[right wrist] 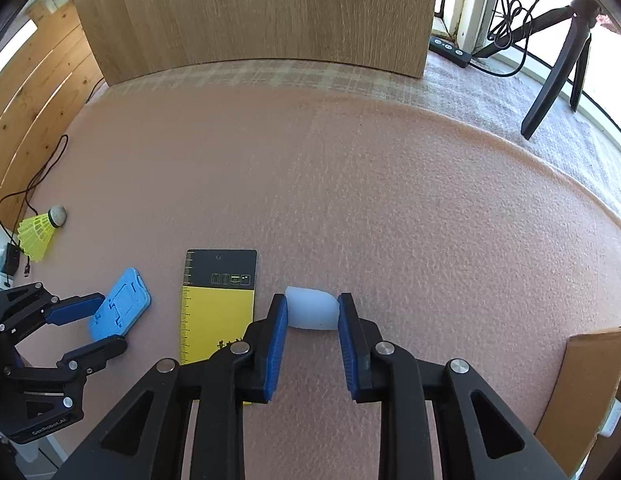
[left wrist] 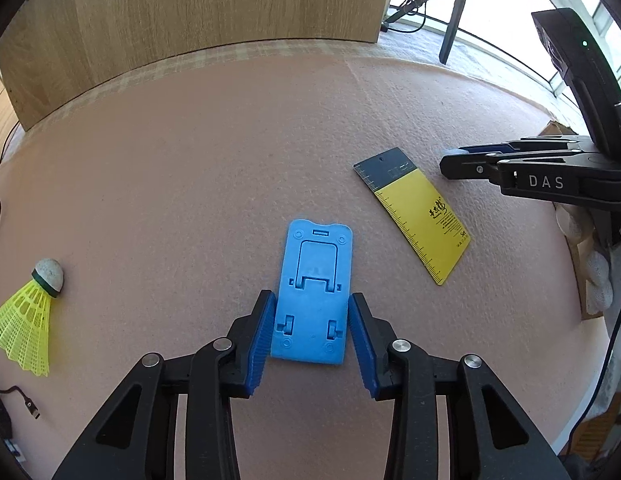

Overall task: Organize objects
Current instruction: 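Grasp the blue phone stand with the left gripper while the right grasps the white eraser, then carry the phone stand and eraser into the box and open both grippers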

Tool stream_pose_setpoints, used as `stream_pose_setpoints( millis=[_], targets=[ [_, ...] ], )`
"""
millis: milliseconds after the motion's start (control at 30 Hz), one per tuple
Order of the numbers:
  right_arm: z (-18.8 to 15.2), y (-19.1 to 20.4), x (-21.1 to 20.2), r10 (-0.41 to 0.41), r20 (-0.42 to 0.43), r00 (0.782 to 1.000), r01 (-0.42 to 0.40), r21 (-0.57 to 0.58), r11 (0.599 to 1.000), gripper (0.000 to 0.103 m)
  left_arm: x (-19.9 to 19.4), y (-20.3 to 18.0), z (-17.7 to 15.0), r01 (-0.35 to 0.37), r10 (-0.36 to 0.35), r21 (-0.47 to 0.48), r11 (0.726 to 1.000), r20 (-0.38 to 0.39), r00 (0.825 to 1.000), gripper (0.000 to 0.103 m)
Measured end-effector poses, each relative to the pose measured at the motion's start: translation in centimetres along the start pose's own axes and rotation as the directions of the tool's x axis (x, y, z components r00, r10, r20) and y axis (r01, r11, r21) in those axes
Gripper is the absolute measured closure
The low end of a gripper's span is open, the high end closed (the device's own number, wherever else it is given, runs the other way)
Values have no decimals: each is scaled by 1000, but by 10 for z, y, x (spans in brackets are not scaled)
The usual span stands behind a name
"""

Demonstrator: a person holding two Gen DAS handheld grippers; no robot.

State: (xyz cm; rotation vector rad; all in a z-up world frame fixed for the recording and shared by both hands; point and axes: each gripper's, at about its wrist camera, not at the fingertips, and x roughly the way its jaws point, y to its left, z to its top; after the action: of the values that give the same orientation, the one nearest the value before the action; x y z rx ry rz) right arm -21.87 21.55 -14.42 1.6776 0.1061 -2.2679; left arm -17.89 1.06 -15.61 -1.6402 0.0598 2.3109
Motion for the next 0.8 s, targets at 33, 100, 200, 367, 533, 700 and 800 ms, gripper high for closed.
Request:
stream_pose_setpoints(
  millis=[33, 100, 200, 367, 533, 700, 800],
  targets=[
    [-3, -2, -2, 2, 5, 1000, -2, 7, 1000, 81, -1, 1, -2, 3, -3, -7, 1000, 2, 1000, 63],
    [-10, -6, -7, 0, 15, 1000, 0, 22, 1000, 81, -2, 1, -4, 5, -5, -18, 1000, 5, 1000, 63],
    [-22, -15, -15, 7, 24, 1000, -8, 51, 999, 81, -5, 6, -8, 14, -13, -44, 999, 13, 1000, 63],
    [-40, -25, -38, 25, 67, 997, -32, 106, 994, 81, -10, 3, -7, 32, -28, -81, 996, 44, 999, 63],
    [-63, -40, -77, 20, 131, 991, -37, 131, 991, 81, -20, 1, -8, 41, -35, -91, 995, 67, 997, 64],
    [-85, -60, -113, 6, 190, 982, -40, 176, 984, 81, -19, -3, -9, 31, -26, -74, 997, 56, 998, 64],
    [-96, -71, -130, -6, 221, 975, -41, 206, 978, 81, -8, -6, -4, 22, -18, -76, 997, 46, 999, 64]
  ],
)
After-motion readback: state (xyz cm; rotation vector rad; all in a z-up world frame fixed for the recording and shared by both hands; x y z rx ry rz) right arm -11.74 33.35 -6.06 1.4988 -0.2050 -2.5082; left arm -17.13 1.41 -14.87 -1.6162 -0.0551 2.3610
